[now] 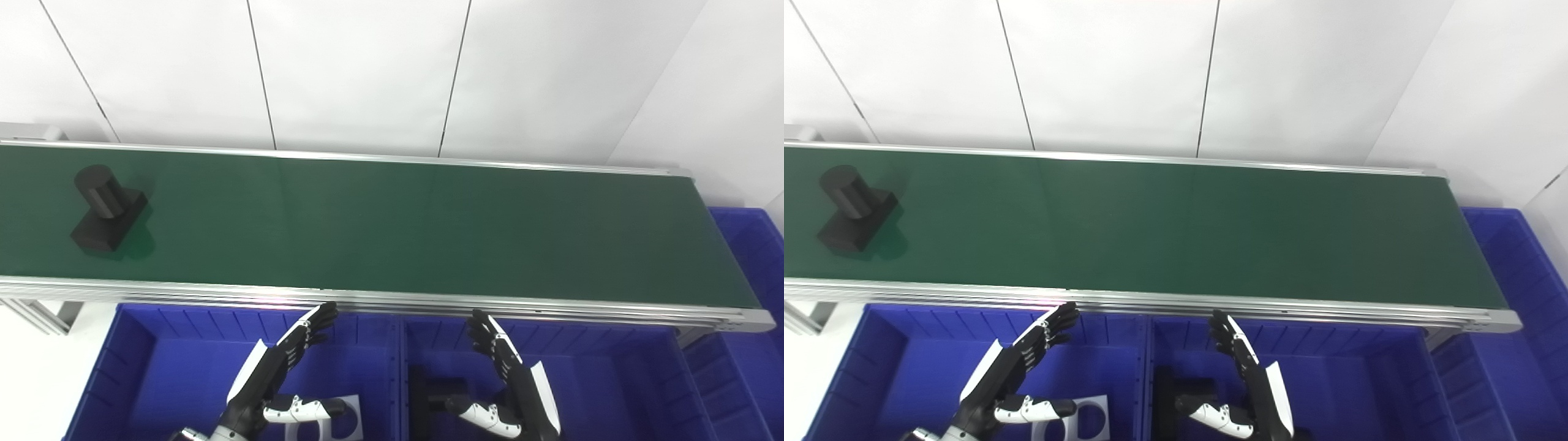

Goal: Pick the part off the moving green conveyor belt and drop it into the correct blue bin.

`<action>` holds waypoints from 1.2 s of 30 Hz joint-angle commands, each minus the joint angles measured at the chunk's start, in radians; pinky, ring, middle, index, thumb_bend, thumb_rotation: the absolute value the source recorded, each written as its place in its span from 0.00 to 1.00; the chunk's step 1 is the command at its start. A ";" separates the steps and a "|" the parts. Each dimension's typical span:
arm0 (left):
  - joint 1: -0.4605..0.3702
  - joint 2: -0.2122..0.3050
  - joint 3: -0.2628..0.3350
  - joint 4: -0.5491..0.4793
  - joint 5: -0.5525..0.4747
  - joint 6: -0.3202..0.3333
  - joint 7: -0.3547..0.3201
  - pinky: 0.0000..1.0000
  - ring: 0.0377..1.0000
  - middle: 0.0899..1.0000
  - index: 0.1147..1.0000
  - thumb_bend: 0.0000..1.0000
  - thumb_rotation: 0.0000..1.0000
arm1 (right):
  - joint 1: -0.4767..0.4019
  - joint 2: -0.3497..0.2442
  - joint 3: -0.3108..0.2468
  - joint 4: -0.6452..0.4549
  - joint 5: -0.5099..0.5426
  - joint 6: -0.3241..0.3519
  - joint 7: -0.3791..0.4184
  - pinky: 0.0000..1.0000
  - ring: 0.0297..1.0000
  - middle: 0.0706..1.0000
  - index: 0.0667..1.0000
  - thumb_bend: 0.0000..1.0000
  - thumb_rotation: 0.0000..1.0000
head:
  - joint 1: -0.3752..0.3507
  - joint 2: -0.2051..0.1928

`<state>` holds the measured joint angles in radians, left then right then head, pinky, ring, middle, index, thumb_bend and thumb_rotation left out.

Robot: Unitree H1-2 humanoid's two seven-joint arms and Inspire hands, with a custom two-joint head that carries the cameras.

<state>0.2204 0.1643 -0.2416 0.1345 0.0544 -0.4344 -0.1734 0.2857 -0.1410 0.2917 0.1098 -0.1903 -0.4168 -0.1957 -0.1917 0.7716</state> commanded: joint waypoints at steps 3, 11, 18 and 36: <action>-0.006 0.012 -0.003 -0.032 0.007 -0.036 0.014 0.88 0.91 0.91 0.90 0.89 0.42 | -0.008 0.000 0.004 -0.023 0.003 -0.053 -0.006 0.83 0.86 0.87 0.91 0.97 0.58 | 0.001 0.001; -0.009 0.013 -0.008 -0.023 0.009 -0.036 0.022 0.87 0.90 0.90 0.89 0.89 0.43 | -0.008 0.004 0.001 -0.023 -0.008 -0.053 -0.006 0.84 0.86 0.87 0.91 0.97 0.58 | 0.002 0.001; -0.007 0.010 -0.013 -0.008 0.018 -0.036 0.032 0.87 0.91 0.90 0.89 0.90 0.43 | -0.012 -0.002 0.007 -0.007 -0.003 -0.053 -0.009 0.84 0.86 0.87 0.91 0.96 0.58 | 0.050 -0.036; -0.043 0.046 -0.142 0.107 0.057 -0.036 0.169 0.86 0.90 0.90 0.88 0.95 0.49 | -0.018 -0.053 0.046 0.028 0.043 -0.053 -0.043 0.83 0.84 0.87 0.91 0.91 0.50 | 0.242 -0.196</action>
<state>0.1921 0.2023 -0.3723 0.2565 0.1214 -0.4354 -0.0169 0.2761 -0.1900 0.3356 0.1491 -0.1465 -0.4168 -0.2234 0.0491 0.5829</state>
